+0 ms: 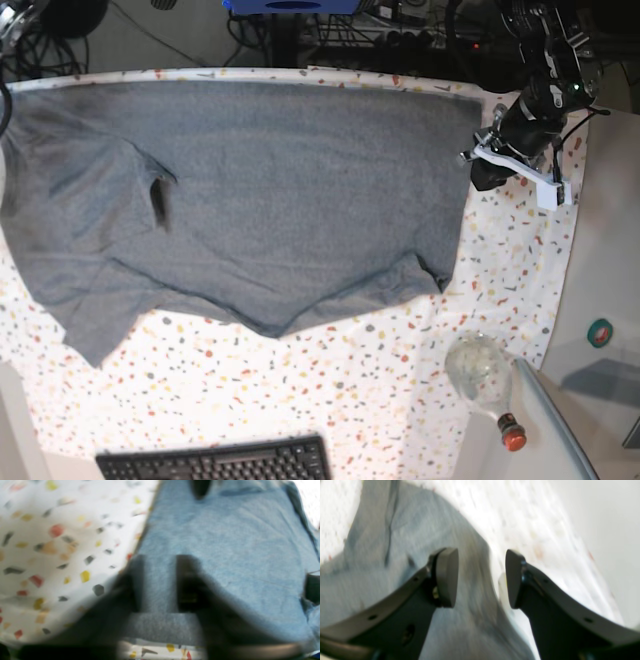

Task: Layout the t-shirt on the table in an organized manner, then fold the t-shirt properly
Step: 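Release the shirt and reposition both grippers at the shirt's side edges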

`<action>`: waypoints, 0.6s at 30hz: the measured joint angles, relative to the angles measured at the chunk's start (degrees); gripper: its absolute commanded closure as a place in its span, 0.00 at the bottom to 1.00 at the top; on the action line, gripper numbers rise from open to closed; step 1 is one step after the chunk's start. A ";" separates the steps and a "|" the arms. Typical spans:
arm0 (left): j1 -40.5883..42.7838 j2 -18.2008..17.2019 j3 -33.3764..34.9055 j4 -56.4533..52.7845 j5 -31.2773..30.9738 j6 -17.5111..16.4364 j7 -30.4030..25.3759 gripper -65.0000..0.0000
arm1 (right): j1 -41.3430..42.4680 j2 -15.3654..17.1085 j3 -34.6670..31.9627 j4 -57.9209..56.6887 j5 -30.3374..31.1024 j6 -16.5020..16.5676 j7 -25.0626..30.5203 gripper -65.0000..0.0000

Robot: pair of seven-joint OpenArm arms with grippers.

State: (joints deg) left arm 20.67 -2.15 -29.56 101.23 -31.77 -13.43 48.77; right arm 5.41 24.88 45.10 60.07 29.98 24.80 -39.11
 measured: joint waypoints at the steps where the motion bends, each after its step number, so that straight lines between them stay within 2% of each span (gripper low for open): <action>1: 0.13 0.00 -0.02 0.02 0.02 0.13 0.02 1.00 | 2.95 1.99 -3.69 -6.56 -0.31 -0.20 3.30 0.54; 4: 0.57 -0.15 -0.81 -0.02 0.28 0.15 0.09 1.00 | 11.19 5.35 -13.86 -23.58 -0.68 -0.48 12.02 0.54; 9: 0.72 -2.12 -0.72 -0.02 0.24 0.13 0.07 1.00 | 22.62 7.87 -29.27 -45.03 -0.07 -0.33 27.67 0.54; 11: 0.79 -2.03 -2.75 -0.17 0.13 0.11 0.07 1.00 | 24.46 7.89 -33.81 -48.83 -0.26 -1.77 30.64 0.54; 13: 0.79 -1.40 -5.40 -0.96 0.04 0.09 -0.07 1.00 | 24.30 7.37 -37.00 -49.75 -0.26 -7.72 33.66 0.53; 14: 0.79 -1.33 -6.54 -1.38 0.28 0.11 0.07 1.00 | 23.69 7.37 -38.32 -49.81 -0.28 -9.11 34.45 0.51; 15: 0.90 -1.33 -7.54 -1.90 0.33 0.09 0.09 1.00 | 23.10 7.45 -39.12 -49.96 -0.26 -9.35 34.73 0.48; 18: 0.87 -1.68 -10.03 -3.43 0.26 0.09 0.11 0.86 | 21.92 7.30 -40.02 -50.10 -0.20 -9.68 34.86 0.46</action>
State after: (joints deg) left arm 21.54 -3.84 -39.59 97.80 -31.51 -13.34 48.88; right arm 27.33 32.18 5.08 9.98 29.78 15.11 -4.25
